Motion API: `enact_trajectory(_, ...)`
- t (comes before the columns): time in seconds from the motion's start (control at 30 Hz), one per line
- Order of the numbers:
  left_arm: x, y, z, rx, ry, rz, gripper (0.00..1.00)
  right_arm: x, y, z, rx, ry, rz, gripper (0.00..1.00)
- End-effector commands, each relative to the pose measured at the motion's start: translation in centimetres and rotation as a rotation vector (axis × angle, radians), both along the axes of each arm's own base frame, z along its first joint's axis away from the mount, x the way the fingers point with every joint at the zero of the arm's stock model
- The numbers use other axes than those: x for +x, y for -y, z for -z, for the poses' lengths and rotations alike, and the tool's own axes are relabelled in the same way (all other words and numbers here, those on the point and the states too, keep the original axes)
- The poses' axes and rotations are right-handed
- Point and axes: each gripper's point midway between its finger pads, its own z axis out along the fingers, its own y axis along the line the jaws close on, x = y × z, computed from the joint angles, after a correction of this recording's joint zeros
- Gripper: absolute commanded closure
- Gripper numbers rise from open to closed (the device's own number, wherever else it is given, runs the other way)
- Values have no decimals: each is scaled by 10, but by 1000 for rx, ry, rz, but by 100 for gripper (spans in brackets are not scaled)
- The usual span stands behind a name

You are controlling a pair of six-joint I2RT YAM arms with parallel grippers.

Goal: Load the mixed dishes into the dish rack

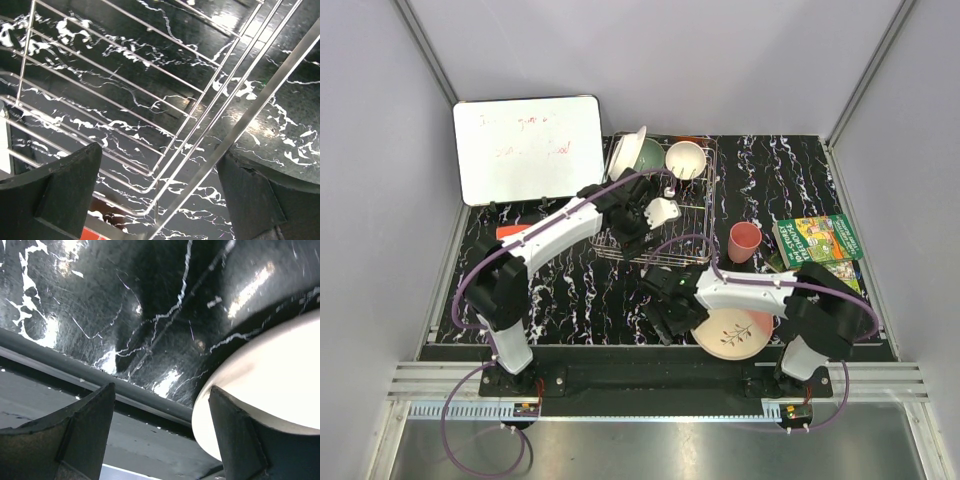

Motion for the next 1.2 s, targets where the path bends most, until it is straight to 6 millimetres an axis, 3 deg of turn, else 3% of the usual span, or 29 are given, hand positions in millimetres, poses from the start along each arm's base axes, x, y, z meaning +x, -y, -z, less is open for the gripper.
enact_trajectory(0.0, 37, 14, -50, -105, 170, -80, 1, -8, -63, 11, 187, -66, -169, 18)
enact_trajectory(0.27, 41, 17, -47, -120, 154, -116, 1, -2, -87, 0, 235, -81, -305, 17)
enact_trajectory(0.47, 44, 13, -58, -148, 164, -137, 1, 16, -118, -20, 348, -96, -347, 16)
enact_trajectory(0.77, 54, -21, -85, -195, 187, -215, 1, 53, -190, -69, 515, -12, -391, 16)
enact_trajectory(0.9, 50, -35, -99, -218, 201, -239, 1, 60, -187, -90, 531, 37, -390, 14)
enact_trajectory(0.93, 46, -38, -108, -233, 214, -240, 1, 63, -182, -106, 548, 68, -387, 14)
enact_trajectory(1.0, 39, -40, -116, -248, 218, -236, 1, 63, -172, -116, 545, 90, -368, 13)
enact_trajectory(1.03, 35, -39, -120, -259, 218, -231, 1, 62, -164, -134, 559, 119, -360, 13)
enact_trajectory(1.1, 24, -45, -133, -273, 226, -234, 1, 55, -147, -137, 551, 119, -326, 12)
enact_trajectory(1.13, 19, -48, -136, -276, 226, -230, 1, 52, -138, -158, 585, 159, -312, 12)
enact_trajectory(1.17, 12, -52, -147, -286, 245, -227, 1, 45, -123, -148, 560, 140, -272, 12)
